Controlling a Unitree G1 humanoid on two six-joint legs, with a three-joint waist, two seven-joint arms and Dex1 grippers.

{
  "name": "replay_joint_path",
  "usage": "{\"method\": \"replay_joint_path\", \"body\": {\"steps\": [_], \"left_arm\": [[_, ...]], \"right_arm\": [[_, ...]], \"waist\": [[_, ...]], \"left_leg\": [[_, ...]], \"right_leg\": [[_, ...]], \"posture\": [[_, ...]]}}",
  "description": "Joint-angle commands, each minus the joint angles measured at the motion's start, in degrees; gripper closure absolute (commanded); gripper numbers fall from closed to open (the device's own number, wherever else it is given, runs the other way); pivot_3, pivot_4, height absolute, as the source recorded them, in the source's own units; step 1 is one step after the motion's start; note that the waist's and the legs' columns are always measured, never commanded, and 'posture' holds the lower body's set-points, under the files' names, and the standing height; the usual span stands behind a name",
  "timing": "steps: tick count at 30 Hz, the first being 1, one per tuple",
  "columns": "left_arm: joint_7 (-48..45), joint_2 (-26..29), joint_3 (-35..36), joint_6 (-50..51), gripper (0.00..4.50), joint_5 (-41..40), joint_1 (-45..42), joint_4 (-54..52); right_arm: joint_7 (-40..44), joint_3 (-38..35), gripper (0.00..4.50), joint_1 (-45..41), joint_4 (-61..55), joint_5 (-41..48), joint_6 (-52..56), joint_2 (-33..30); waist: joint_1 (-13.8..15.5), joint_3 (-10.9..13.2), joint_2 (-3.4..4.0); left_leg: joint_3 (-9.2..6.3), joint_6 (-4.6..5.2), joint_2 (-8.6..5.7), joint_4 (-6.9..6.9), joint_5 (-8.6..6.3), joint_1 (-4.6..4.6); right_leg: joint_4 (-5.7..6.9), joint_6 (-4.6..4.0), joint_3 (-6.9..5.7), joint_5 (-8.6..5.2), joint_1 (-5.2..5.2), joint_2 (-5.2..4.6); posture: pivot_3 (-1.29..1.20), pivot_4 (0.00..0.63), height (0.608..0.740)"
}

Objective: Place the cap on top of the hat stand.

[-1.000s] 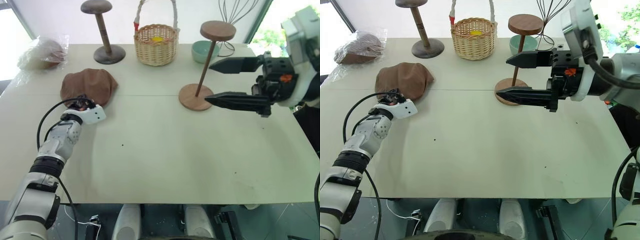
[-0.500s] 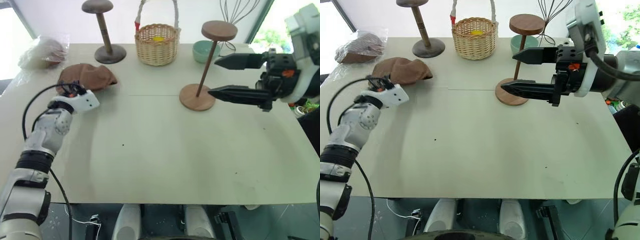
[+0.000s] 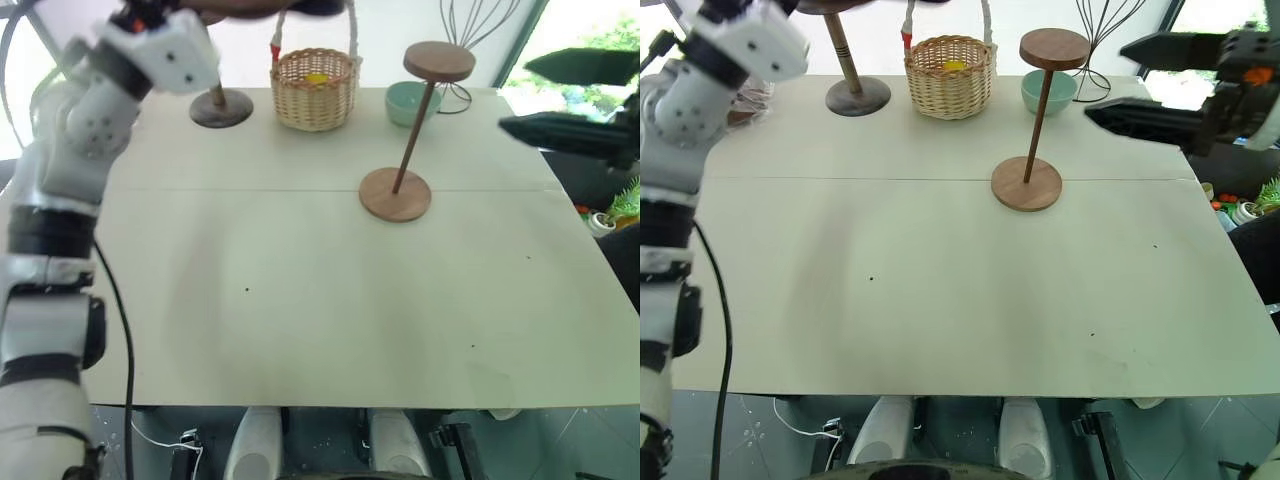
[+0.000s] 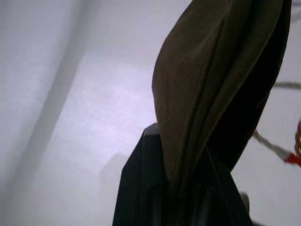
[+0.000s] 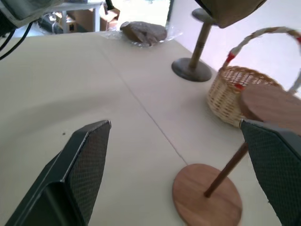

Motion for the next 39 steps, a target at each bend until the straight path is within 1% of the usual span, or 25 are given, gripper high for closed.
{"method": "replay_joint_path", "body": {"steps": [1,3,7,11,17,25,29,32,35,38,39], "left_arm": [[-0.6,-4.1,-1.7,-3.2,4.46,-0.8,-5.1,2.8],[-0.2,-7.2,-3.1,-5.7,4.46,-0.2,-7.4,5.7],[1.4,-11.6,-5.6,-9.8,4.46,1.8,-10.4,11.6],[5.6,-16.1,-8.2,-12.4,4.46,5.5,-13.9,19.6],[12.1,-22.7,-13.0,-14.7,4.46,10.8,-17.3,30.9],[18.6,-26.6,-19.5,-11.3,4.46,18.3,-18.3,37.6],[18.2,-26.8,-20.1,-10.8,4.46,18.5,-17.1,37.7],[16.7,-26.2,-19.1,-12.2,3.14,17.1,-15.2,35.8],[14.9,-25.5,-18.2,-12.7,1.62,15.8,-13.8,33.6],[10.4,-24.4,-16.0,-12.8,0.03,11.8,-12.0,30.6],[8.4,-23.7,-15.1,-12.9,0.03,10.0,-11.3,29.3]], "right_arm": [[0.3,-4.2,0.0,0.5,1.3,-2.1,-1.4,-2.5],[0.2,-6.2,0.0,2.0,1.3,-2.4,-0.7,-3.1],[-0.7,-10.5,0.0,6.0,-0.2,-3.0,0.2,-3.7],[-2.2,-14.5,0.0,8.7,-2.1,-2.1,1.9,-3.2],[-4.5,-17.5,0.0,10.6,-4.6,-0.7,3.7,-2.1],[-6.8,-17.2,0.0,11.5,-6.0,0.7,3.3,-0.6],[-7.3,-16.7,0.0,11.1,-6.0,1.1,3.2,-0.3],[-7.4,-16.5,0.0,11.7,-6.0,1.0,2.8,-0.1],[-7.0,-15.8,0.0,12.7,-6.5,0.1,1.9,-0.2],[-6.5,-14.6,0.0,14.5,-8.1,-1.6,-0.1,-0.5],[-6.5,-14.2,0.0,15.1,-8.7,-2.2,-0.7,-0.6]], "waist": [[0.0,0.0,0.0],[0.0,0.0,0.0],[-0.2,0.0,0.0],[0.0,0.0,0.01],[0.1,0.0,0.0],[0.0,0.0,-0.02],[0.0,0.0,-0.03],[0.0,0.0,-0.03],[0.0,0.0,-0.03],[0.0,0.0,-0.02],[-0.1,0.0,-0.02]], "left_leg": [[0.01,0.0,0.0,0.04,0.0,-0.01],[0.02,0.0,-0.01,0.06,0.0,-0.01],[0.04,0.01,-0.01,0.08,0.0,0.02],[0.05,0.01,-0.01,0.11,0.0,0.02],[0.14,0.01,-0.05,0.26,-0.01,-0.03],[0.22,0.02,-0.09,0.29,-0.01,-0.01],[0.23,0.02,-0.1,0.32,-0.01,-0.04],[0.24,0.02,-0.1,0.31,-0.01,-0.03],[0.24,0.02,-0.1,0.31,-0.01,-0.02],[0.25,0.02,-0.1,0.3,-0.01,-0.01],[0.25,0.02,-0.1,0.31,-0.01,-0.01]], "right_leg": [[0.0,0.01,0.02,0.0,0.01,0.0],[0.01,0.05,0.06,0.02,0.01,0.0],[0.03,0.08,0.09,0.04,0.01,0.0],[0.06,0.12,0.12,0.06,0.0,0.01],[0.02,0.18,0.29,0.09,0.0,0.0],[0.03,0.17,0.47,0.09,-0.02,0.0],[0.01,0.17,0.48,0.09,-0.02,0.0],[0.02,0.17,0.5,0.08,-0.02,0.0],[0.02,0.17,0.51,0.09,-0.02,0.0],[0.03,0.17,0.51,0.09,-0.02,0.0],[0.03,0.17,0.51,0.09,-0.02,0.0]], "posture": [[0.0,0.15,0.728],[0.0,0.15,0.728],[0.0,0.15,0.728],[0.0,0.15,0.728],[0.0,0.15,0.728],[0.0,0.15,0.728],[0.0,0.15,0.728],[0.0,0.15,0.728],[0.0,0.15,0.728],[0.0,0.15,0.728],[0.0,0.15,0.728]]}}
